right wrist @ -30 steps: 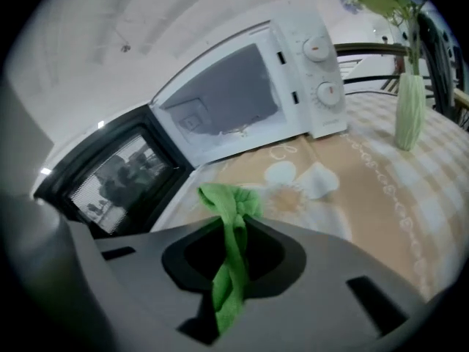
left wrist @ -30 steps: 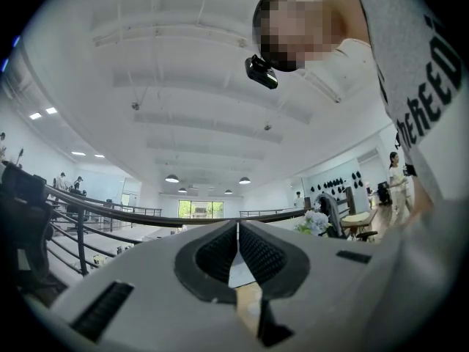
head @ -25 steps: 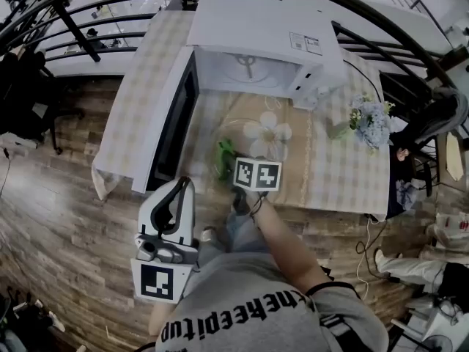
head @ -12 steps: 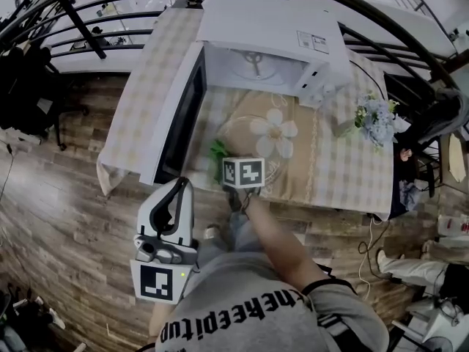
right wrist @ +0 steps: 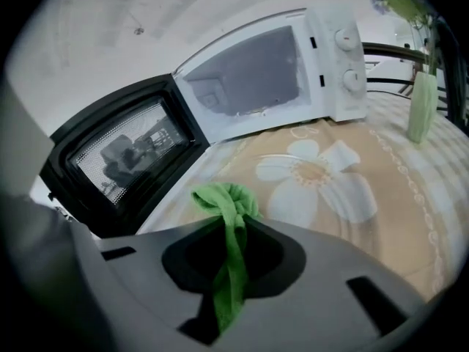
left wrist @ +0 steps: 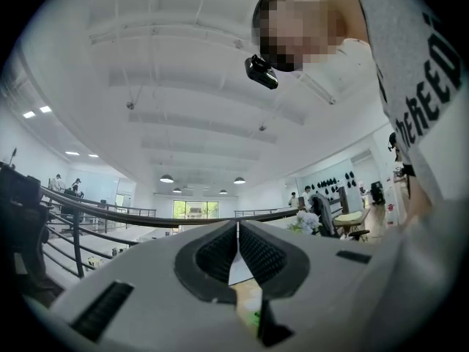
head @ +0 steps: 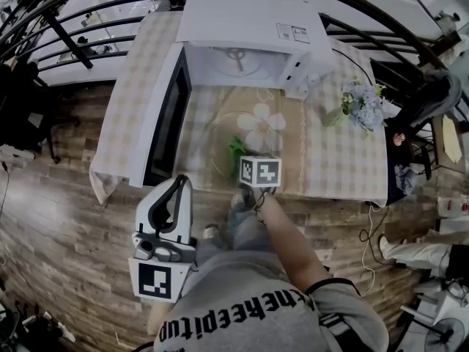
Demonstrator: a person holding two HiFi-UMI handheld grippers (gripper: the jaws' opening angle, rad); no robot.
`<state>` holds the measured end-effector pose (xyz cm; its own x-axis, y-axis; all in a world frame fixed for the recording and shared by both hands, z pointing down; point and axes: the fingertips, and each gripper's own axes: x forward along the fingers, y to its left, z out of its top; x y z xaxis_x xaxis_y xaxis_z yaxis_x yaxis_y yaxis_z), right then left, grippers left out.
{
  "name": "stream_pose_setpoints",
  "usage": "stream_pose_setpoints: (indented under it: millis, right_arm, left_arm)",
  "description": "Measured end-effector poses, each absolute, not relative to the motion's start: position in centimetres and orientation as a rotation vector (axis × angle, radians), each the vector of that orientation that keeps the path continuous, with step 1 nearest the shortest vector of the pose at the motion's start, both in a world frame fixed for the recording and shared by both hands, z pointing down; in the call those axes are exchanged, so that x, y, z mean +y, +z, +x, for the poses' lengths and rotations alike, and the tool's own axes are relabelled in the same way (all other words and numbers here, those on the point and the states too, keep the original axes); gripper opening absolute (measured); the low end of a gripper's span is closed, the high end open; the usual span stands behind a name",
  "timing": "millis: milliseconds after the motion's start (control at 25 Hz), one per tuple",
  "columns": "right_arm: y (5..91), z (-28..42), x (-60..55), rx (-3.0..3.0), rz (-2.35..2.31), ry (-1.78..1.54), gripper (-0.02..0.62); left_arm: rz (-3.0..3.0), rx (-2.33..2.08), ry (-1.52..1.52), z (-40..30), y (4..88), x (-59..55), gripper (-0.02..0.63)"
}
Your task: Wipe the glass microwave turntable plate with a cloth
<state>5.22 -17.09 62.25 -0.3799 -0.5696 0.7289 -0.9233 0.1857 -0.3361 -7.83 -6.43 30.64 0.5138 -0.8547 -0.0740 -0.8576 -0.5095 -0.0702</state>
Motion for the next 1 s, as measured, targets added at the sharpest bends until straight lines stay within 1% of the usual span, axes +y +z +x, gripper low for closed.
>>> stream_pose_setpoints:
  millis: [440, 640, 760, 840, 1000]
  right_arm:
    - [62.3, 15.2, -16.4, -1.876, 1.637, 1.074, 0.044]
    - [62.3, 17.8, -15.9, -1.834, 1.687, 1.047, 0.044]
    - [62.2, 17.2, -16.1, -1.824, 1.688, 1.042, 0.044]
    - [61.6, 15.7, -15.9, -1.858, 1.674, 1.076, 0.044]
    - [60.5, 9.0, -15.1, -2.016, 1.531, 1.141, 0.044]
  left_arm:
    - [-2.675, 1.445, 0.054, -6.3, 30.6, -6.3, 0.012]
    - [-2.672, 1.444, 0.055, -6.2, 30.7, -5.9, 0.012]
    - [-2.673, 1.463, 0.052, -6.5, 30.8, -5.7, 0.012]
    - [-2.671, 1.465, 0.051, -6.7, 30.9, -5.4, 0.012]
    - [-2.664, 1.479, 0.054, -7.0, 30.9, -5.0, 0.012]
